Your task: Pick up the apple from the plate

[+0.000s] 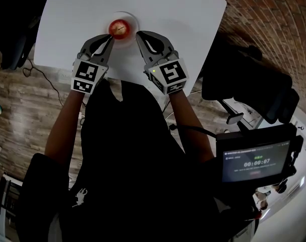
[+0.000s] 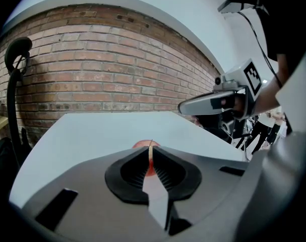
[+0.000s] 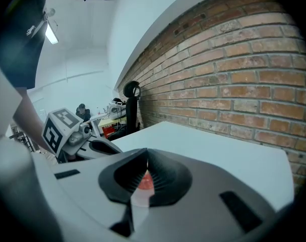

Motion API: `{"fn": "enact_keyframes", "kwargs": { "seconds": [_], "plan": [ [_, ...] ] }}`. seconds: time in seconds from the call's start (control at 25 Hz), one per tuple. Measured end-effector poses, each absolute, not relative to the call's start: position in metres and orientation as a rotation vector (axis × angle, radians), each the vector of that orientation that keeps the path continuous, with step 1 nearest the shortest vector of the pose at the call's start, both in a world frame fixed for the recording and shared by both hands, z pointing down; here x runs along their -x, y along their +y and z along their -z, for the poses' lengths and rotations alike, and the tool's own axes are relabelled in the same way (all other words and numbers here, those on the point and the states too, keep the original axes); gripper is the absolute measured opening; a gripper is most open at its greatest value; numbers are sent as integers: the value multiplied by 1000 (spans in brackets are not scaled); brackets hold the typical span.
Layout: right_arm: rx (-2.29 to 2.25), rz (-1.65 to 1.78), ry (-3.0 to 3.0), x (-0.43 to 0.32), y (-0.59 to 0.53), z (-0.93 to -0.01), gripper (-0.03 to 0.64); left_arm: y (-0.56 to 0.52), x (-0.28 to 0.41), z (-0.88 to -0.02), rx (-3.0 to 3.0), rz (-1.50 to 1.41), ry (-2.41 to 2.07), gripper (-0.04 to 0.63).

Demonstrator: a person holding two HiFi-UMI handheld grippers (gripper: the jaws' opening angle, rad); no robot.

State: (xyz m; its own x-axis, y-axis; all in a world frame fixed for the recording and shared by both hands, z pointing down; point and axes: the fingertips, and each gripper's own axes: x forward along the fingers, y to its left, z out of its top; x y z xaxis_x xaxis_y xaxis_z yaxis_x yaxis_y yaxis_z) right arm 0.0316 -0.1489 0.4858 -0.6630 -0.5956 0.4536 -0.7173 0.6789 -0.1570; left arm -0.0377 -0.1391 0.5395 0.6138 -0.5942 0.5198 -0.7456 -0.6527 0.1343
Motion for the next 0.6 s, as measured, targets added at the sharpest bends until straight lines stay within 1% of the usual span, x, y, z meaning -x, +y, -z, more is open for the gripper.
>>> {"fn": "enact_keyframes", "kwargs": {
  "seconds": [0.08, 0.12, 0.16, 0.36, 0.52, 0.6],
  "plan": [
    [-1032, -459, -2528, -31, -149, -487, 5, -139, 40, -542, -2501, -637, -1081, 17],
    [-1031, -460, -2526, -30, -148, -488, 5, -139, 41, -543, -2499, -641, -1083, 39],
    [-1029, -462, -2521, -30, -147, -490, 5, -139, 42, -544, -2498, -645, -1084, 46],
    [-1020, -461, -2516, -27, -144, -494, 5, -139, 47, -548, -2500, -665, -1088, 72],
    [-1019, -444, -2530, -23, -147, -490, 5, -140, 52, -553, -2494, -691, -1101, 143],
    [-1017, -441, -2528, -22, -148, -489, 5, -141, 55, -555, -2493, -702, -1105, 166]
  ]
}}
